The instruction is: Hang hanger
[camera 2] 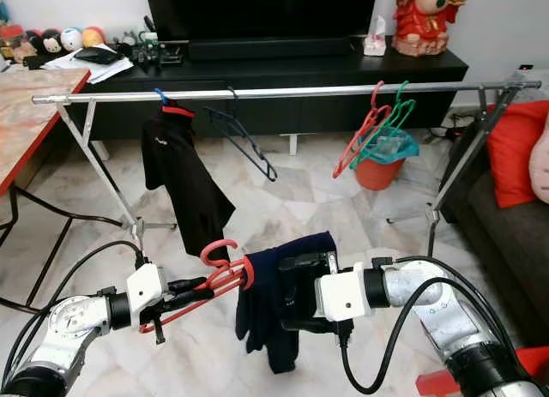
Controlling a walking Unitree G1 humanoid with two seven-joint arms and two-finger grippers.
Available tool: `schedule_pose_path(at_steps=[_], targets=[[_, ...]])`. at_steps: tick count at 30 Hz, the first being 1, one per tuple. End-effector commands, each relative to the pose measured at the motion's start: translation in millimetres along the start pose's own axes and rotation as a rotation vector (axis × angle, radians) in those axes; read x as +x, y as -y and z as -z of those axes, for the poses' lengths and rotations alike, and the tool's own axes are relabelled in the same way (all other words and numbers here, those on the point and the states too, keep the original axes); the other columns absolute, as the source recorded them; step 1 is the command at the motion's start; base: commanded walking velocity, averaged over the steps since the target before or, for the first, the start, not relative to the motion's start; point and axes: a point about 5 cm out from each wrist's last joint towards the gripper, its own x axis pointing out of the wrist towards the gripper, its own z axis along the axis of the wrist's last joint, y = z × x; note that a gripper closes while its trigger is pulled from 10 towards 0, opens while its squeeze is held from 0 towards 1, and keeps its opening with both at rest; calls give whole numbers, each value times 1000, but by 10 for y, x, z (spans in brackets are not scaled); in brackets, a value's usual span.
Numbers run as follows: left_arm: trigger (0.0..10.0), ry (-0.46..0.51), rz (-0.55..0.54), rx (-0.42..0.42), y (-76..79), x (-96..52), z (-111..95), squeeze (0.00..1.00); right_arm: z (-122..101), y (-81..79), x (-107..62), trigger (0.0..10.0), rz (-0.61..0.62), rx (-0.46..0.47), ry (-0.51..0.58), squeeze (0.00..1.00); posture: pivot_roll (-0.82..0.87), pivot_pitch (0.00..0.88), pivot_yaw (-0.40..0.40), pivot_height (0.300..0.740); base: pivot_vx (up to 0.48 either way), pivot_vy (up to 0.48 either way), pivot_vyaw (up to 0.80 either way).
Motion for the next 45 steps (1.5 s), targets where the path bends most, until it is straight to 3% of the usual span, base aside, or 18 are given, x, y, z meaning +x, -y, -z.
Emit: schedule_pose_path(at_steps=[1,8,15,22,23,24,25,26,27,28,29,30,45], targets=[[10000,42,25,31,-17,15,-116,0,40,-3,6,10000,-6,-28,-25,0,-84,0,29,740,0,0,0],[10000,56,100,80,18,46,-207,0,111,89,83,10000,54,-51,-79,0,-79,0,28,740,0,0,0],[10000,37,167,112,59,51,-228,0,64,188,152,10000,111,-84,-38,0,-72,0,26,740,0,0,0],[10000,44,164,110,62,48,-261,0,140,74,206,9961,34,-60,-55,0,-73,0,27,740,0,0,0],[10000,45,164,112,60,51,-265,0,191,5,206,6980,-15,-23,-76,0,-73,0,27,740,0,0,0],[10000,45,165,112,60,52,-266,0,215,-46,201,6824,-54,-11,-86,0,-73,0,27,740,0,0,0],[10000,46,168,113,65,54,-272,0,252,-130,190,7294,-109,-16,-106,0,-65,0,21,740,0,0,0],[10000,47,169,114,71,56,-280,0,276,-167,187,6627,-125,-14,-115,0,-65,0,21,740,0,0,0],[10000,47,169,114,71,56,-280,0,276,-167,187,6627,-125,-14,-115,0,-65,0,21,740,0,0,0],[10000,49,170,115,74,64,-288,0,278,-164,193,3451,-108,-9,-108,0,-64,0,21,740,0,0,0],[10000,49,170,115,74,65,-291,0,277,-163,194,3451,-103,-9,-105,0,-64,0,21,740,0,0,0],[10000,51,169,116,75,68,-295,0,271,-148,196,314,-91,-5,-99,0,-65,0,23,740,0,0,0],[10000,53,182,113,109,105,-303,0,217,-18,223,0,3,51,-25,0,-67,0,24,740,0,0,0]])
